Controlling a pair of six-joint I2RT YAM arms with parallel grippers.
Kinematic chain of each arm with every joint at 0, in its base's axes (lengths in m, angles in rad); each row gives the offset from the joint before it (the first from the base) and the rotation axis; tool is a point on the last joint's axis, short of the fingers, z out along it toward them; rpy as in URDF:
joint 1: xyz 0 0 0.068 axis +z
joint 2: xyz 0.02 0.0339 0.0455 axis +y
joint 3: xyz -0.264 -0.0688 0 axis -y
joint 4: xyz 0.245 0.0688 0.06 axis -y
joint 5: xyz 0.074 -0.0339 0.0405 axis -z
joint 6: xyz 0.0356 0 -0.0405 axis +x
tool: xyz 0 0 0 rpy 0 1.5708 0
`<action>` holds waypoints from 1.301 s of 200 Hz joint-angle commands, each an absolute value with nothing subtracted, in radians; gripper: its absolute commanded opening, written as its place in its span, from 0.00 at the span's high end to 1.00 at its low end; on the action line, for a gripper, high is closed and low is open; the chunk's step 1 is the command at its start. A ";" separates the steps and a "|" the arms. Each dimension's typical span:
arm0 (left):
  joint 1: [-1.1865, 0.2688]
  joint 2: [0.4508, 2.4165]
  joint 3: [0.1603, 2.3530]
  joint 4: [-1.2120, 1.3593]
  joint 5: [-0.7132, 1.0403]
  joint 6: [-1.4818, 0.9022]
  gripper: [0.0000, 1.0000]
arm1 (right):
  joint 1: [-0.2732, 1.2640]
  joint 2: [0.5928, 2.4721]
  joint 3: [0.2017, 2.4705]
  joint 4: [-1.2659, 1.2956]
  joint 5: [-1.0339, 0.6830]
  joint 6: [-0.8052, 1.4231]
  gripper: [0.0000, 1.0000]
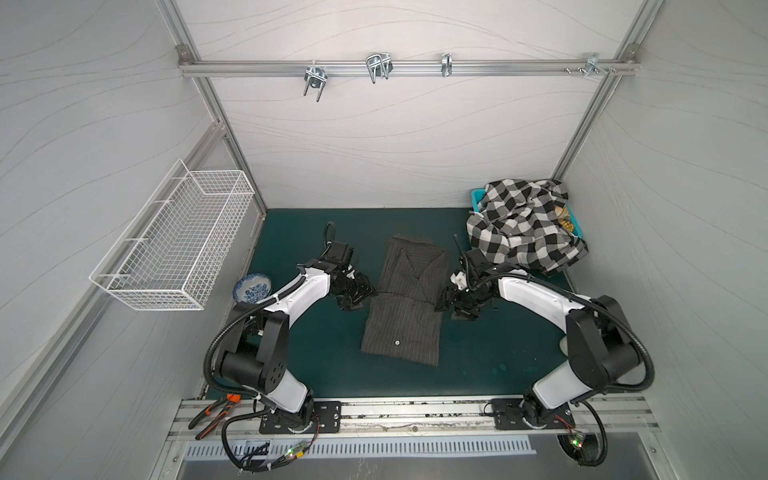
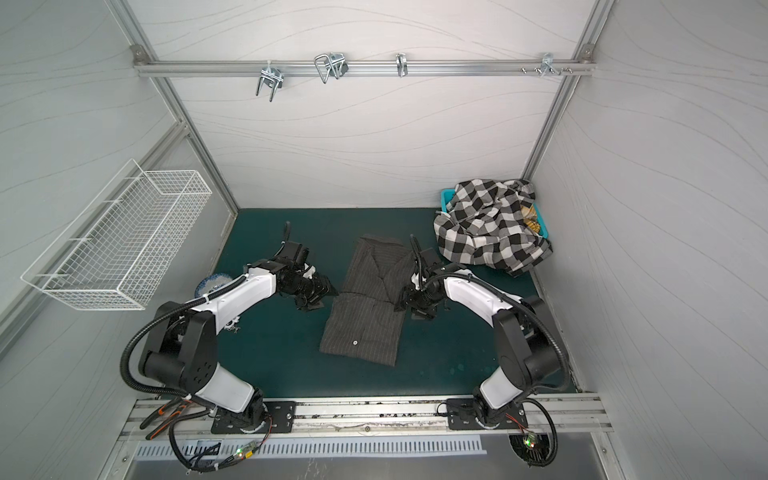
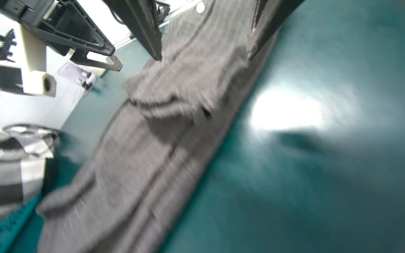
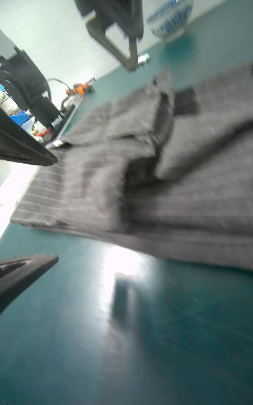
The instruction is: Fold and stack the long sleeve shirts
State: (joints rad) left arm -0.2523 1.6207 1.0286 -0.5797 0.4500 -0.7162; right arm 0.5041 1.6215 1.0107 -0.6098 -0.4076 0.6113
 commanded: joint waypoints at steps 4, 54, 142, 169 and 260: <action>-0.249 1.713 1.096 -0.520 0.493 -0.656 0.37 | 0.500 1.725 1.073 -0.555 -0.434 0.548 0.40; -0.249 1.815 1.133 -0.471 0.534 -0.680 0.47 | 0.491 1.821 1.124 -0.508 -0.469 0.541 0.49; -0.249 1.838 1.123 -0.398 0.630 -0.718 1.00 | 0.491 1.764 1.112 -0.541 -0.449 0.542 0.94; -0.251 1.799 1.086 -0.348 0.647 -0.752 1.00 | 0.486 1.729 1.132 -0.573 -0.434 0.535 1.00; -0.262 1.845 1.225 -0.300 0.548 -0.745 1.00 | 0.383 1.850 1.307 -0.629 -0.468 0.466 1.00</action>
